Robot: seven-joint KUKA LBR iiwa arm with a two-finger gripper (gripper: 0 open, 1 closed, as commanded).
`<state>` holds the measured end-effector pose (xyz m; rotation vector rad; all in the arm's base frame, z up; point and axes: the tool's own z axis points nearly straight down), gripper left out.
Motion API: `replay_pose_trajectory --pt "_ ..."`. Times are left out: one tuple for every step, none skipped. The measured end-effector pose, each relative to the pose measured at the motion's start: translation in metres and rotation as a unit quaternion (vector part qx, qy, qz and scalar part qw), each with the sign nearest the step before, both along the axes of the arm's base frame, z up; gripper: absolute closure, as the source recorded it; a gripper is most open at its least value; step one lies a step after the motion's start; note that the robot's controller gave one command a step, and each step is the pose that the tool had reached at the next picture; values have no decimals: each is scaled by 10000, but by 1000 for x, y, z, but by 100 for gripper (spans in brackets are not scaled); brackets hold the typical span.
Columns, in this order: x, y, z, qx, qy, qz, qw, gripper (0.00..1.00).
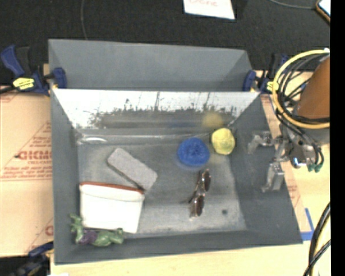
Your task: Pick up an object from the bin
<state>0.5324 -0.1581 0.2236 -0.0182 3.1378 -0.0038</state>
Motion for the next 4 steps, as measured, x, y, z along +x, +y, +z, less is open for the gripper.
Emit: replay_pose_trajectory --pt "0 0 0 0 0 1 10000 0" --pt "24 55 -57 15 4 70 10000 0" --pt "17 35 -61 -18 -50 -146 9999 0" --pt "7 110 -100 19 -19 -61 10000 0"
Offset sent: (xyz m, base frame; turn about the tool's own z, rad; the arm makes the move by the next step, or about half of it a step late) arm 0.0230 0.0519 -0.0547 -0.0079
